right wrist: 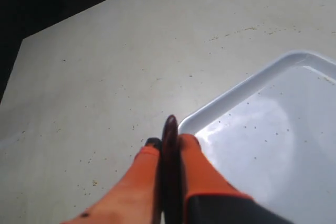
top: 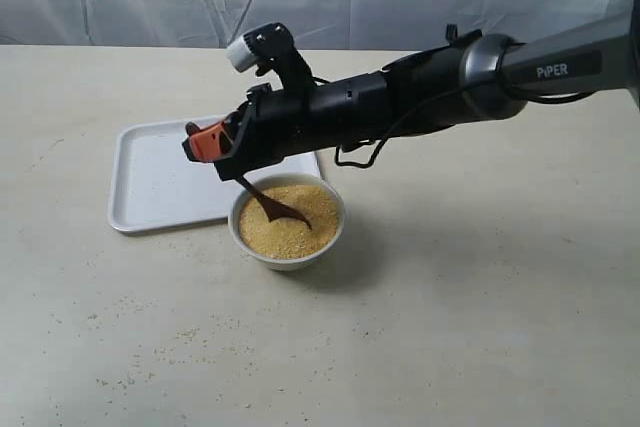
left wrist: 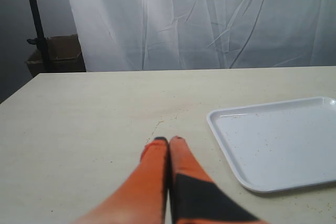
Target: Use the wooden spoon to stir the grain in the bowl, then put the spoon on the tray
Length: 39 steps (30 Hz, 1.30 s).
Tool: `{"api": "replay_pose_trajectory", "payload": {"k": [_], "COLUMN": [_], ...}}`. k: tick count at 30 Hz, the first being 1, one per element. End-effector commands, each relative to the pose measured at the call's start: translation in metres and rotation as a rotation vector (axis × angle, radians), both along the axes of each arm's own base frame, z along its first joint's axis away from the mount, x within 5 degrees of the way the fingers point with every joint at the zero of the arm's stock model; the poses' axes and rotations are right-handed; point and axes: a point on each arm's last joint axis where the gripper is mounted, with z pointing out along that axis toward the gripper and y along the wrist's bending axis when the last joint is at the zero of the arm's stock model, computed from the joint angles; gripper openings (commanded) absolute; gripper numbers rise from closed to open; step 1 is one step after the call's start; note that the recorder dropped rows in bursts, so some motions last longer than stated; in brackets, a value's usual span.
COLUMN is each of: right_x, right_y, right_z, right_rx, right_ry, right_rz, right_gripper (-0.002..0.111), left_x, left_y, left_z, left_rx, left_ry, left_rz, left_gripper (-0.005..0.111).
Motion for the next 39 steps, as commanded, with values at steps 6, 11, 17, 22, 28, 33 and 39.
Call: {"api": "replay_pose_trajectory", "payload": {"k": [6, 11, 17, 22, 28, 33, 39], "right_x": [0.017, 0.027, 0.01, 0.015, 0.029, 0.032, 0.022], "right_y": [0.0, 0.0, 0.008, 0.003, -0.006, -0.003, 0.004], "right_z": [0.044, 0.0, 0.006, 0.034, 0.031, -0.001, -0.009], "right_rx": [0.012, -0.087, 0.058, 0.033, -0.091, -0.133, -0.056], "right_ry": [-0.119, -0.064, 0.043, -0.03, -0.12, -0.064, 0.018], "right_rz": [-0.106, -0.159, 0.006, -0.087, -0.246, -0.234, -0.127], "right_gripper": [-0.001, -0.001, -0.001, -0.001, -0.001, -0.001, -0.001], "left_x": [0.0, 0.0, 0.0, 0.0, 0.0, 0.0, 0.0], "left_y": [0.0, 0.0, 0.0, 0.0, 0.0, 0.0, 0.0], "left_z": [-0.001, -0.001, -0.001, -0.001, -0.001, -0.001, -0.001], "left_rx": [-0.006, -0.006, -0.006, -0.006, -0.006, -0.006, -0.006], "left_ry": [-0.005, -0.005, -0.005, -0.005, -0.005, -0.005, -0.005], "left_rz": [0.001, 0.001, 0.001, 0.001, 0.001, 0.001, 0.001], "left_gripper": [0.0, 0.0, 0.0, 0.0, 0.0, 0.0, 0.0]}}
